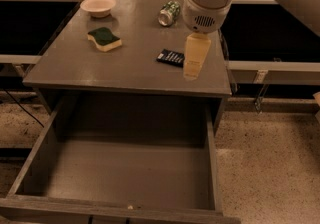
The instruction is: Place rxbar blueberry into top drawer
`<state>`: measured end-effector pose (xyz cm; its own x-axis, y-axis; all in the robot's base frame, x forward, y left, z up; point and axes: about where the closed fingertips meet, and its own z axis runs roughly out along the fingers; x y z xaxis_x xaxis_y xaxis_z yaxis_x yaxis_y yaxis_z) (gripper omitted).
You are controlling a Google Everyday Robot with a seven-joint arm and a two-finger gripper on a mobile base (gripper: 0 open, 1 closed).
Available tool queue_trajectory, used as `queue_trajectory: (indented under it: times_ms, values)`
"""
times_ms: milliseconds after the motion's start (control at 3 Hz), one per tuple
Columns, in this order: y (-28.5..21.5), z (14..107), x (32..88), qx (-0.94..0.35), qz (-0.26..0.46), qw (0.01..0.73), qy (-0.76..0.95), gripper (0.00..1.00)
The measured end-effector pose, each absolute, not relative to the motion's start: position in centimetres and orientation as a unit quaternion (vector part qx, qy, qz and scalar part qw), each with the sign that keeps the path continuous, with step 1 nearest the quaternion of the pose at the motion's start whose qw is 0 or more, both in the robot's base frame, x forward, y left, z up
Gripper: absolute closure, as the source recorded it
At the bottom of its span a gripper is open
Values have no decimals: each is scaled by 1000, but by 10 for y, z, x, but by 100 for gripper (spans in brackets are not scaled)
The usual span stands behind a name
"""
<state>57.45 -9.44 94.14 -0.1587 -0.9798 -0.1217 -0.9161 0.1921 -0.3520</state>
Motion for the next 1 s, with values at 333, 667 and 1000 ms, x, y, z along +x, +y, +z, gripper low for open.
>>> queue_trajectory:
  times_ms: [333,667,1000]
  values:
    - [-88,932,594,-627,-86,173,755,0]
    - [-76,909,631,-629,-55,186,753,0]
    - [-76,909,631,-629,-55,186,753,0]
